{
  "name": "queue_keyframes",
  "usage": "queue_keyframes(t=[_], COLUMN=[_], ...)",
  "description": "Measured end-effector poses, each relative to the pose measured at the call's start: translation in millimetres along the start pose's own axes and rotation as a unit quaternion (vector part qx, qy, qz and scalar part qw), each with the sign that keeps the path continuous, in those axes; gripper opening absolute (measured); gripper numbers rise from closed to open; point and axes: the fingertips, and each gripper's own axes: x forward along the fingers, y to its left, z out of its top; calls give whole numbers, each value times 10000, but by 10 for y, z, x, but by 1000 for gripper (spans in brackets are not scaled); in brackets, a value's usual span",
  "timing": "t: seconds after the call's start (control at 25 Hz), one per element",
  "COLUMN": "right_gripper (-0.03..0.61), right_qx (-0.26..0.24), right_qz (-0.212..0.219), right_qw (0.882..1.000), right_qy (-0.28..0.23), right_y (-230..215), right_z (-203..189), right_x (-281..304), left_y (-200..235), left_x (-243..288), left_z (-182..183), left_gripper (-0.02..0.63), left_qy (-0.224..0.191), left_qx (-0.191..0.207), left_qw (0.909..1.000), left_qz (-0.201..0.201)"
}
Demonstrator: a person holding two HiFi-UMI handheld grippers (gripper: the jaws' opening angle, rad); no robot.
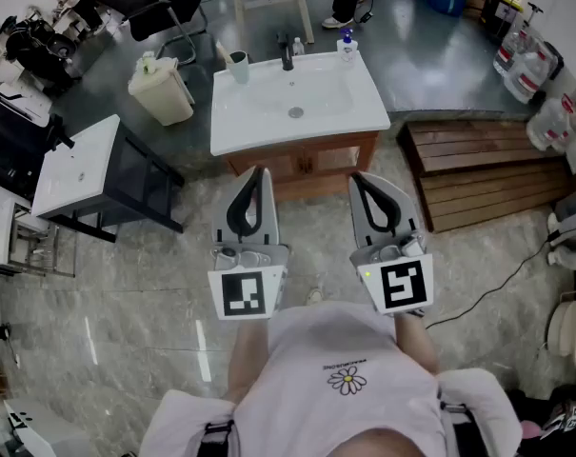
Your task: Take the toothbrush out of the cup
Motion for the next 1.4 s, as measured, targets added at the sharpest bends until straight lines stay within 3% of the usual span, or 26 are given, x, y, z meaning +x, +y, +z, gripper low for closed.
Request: queue_keyframes(t=[0.72,0.96,1.12,1.4], right_gripper=[11,11,11,11], right_qx=[359,265,166,296], right_qz=[33,-119,-7,141], right_qw=[9993,9992,9994,9994], right_qy=[119,274,300,133], right_y=[202,317,408,303], right_z=[-115,-218,-242,-347], right_x=[188,265,386,757], left_y=[375,572,708,827], left_x=[-71,-111,-69,214], left_z=[-148,-292,-396,-498], left_gripper=[15,15,15,15], left_qy=[36,61,120,61], left_qx=[-153,-252,-425,-357], left_qw=[9998,9996,9988,9990], left_qz=[123,131,215,281])
